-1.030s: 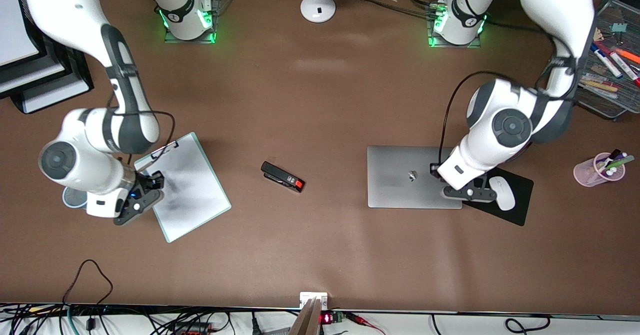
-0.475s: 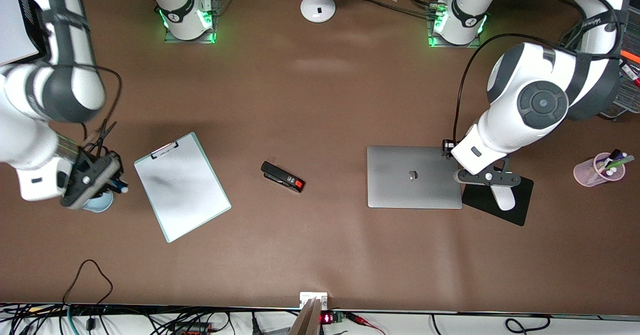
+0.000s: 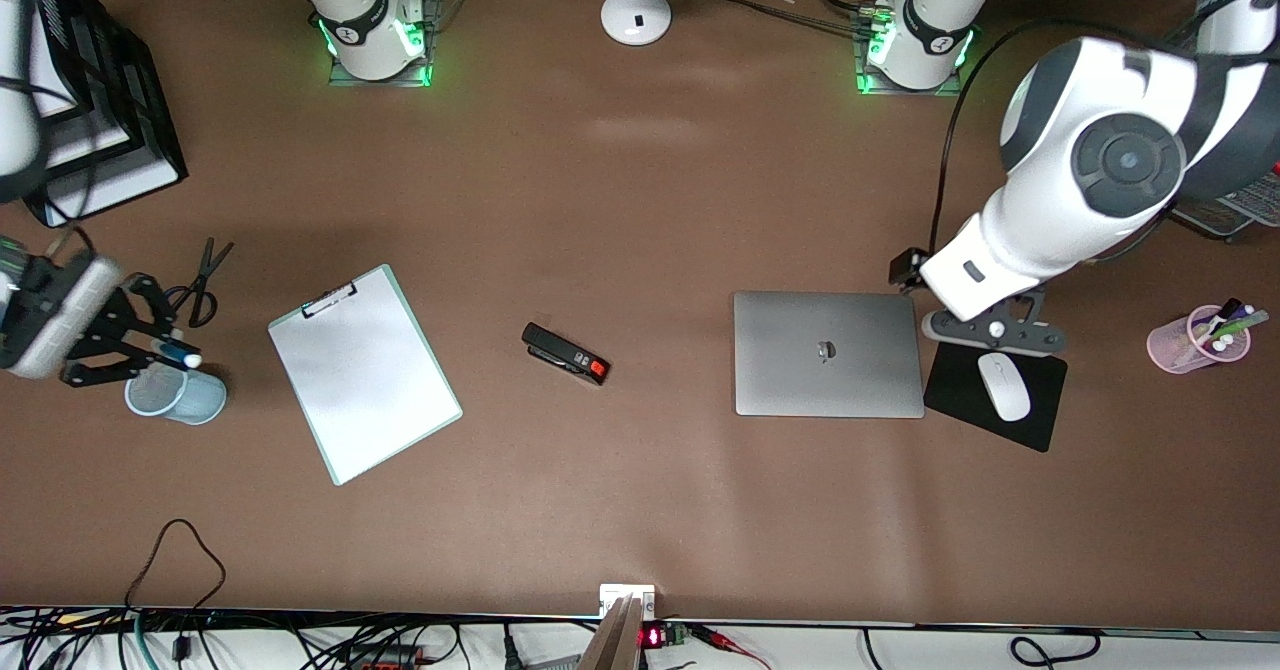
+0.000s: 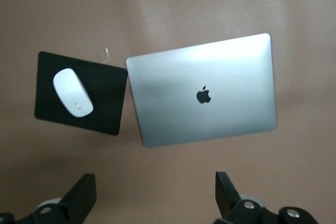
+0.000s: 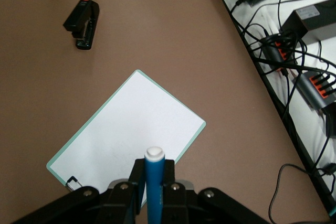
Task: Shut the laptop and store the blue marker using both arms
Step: 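Carry the marker to the blue cup while the left gripper lifts away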
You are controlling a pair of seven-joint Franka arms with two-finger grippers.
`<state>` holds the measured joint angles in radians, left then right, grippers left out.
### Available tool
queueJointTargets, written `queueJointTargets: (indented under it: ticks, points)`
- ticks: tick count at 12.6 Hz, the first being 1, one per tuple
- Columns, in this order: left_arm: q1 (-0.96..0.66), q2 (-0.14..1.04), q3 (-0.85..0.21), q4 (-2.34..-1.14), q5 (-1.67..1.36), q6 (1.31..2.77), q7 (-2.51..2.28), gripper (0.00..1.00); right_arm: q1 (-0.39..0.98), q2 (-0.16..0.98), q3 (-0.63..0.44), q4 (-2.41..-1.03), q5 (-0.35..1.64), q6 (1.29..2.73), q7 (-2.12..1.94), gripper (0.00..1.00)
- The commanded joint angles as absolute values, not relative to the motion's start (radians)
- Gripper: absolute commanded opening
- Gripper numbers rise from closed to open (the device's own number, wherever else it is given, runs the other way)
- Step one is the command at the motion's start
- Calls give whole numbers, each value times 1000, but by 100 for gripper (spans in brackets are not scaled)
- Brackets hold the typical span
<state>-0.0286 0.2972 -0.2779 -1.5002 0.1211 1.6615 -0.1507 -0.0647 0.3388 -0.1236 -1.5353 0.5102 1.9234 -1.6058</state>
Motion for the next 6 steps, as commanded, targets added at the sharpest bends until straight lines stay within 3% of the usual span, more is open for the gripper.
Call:
queueJointTargets:
  ticks: [1, 6]
  points:
    - [-14, 273, -276, -1435, 135, 1554, -72, 100, -139, 365, -114, -1514, 619, 1872, -1791, 6]
    - [64, 230, -269, -1426, 59, 1506, -37, 100, -236, 483, -112, -1381, 776, 1724, -1979, 7]
